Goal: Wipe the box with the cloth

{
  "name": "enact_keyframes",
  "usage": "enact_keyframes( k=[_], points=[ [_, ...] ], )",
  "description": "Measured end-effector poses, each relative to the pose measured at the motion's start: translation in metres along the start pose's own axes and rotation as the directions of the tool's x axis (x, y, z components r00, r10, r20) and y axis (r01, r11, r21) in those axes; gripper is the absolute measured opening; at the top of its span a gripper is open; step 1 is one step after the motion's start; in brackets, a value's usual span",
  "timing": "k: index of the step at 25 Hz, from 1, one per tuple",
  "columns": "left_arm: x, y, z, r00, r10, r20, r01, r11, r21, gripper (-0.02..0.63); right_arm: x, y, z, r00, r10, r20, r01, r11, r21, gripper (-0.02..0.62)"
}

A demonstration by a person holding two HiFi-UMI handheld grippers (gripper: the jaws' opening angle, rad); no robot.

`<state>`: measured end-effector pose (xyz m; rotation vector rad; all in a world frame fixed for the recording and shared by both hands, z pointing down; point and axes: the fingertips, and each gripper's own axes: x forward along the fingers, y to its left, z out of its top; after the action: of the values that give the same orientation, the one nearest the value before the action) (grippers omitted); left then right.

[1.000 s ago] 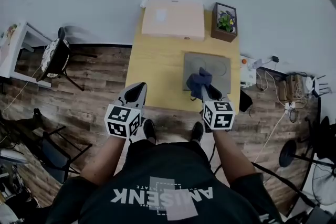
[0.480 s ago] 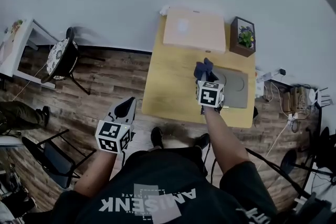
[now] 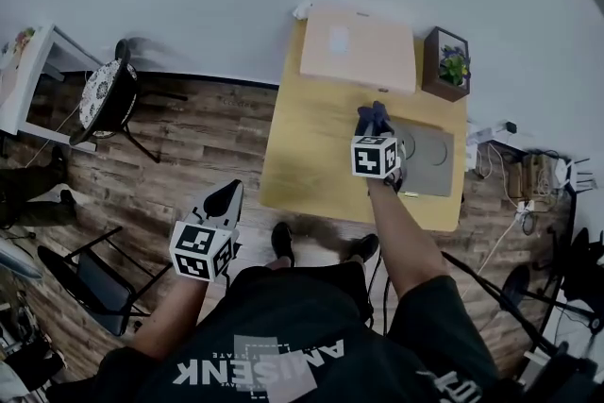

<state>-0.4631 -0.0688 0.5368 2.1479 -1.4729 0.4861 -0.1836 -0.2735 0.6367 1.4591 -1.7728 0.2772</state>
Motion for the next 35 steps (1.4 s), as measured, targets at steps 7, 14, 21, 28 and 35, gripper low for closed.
enact_keyframes(
  k=[7,14,21,28,35],
  points=[
    [0.005,-0.007,0.006,0.999,-0.041,0.016,0.041,0.999,0.013,0.002,0.004,0.009,-0.008,0.998,0.003,-0.056,-0.004,1.0,-0.024,0.066],
    [0.007,-0.015,0.006,0.997,-0.078,0.007,0.077,0.997,0.011,0.002,0.0,0.02,-0.02,0.992,-0.011,-0.123,0.003,0.998,-0.065,0.066],
    [0.005,-0.02,0.005,0.995,-0.098,0.025,0.098,0.995,0.018,0.002,-0.018,0.036,-0.037,0.989,0.007,-0.145,-0.013,0.999,-0.04,0.066],
    [0.014,-0.029,0.015,0.992,-0.127,0.024,0.126,0.991,0.04,0.002,-0.042,0.05,-0.064,0.984,0.035,-0.173,-0.047,0.997,-0.067,0.066],
    [0.018,-0.05,0.013,0.985,-0.173,0.013,0.172,0.983,0.065,0.002,-0.066,0.063,-0.094,0.982,0.044,-0.183,-0.058,0.996,-0.075,0.066]
  ],
)
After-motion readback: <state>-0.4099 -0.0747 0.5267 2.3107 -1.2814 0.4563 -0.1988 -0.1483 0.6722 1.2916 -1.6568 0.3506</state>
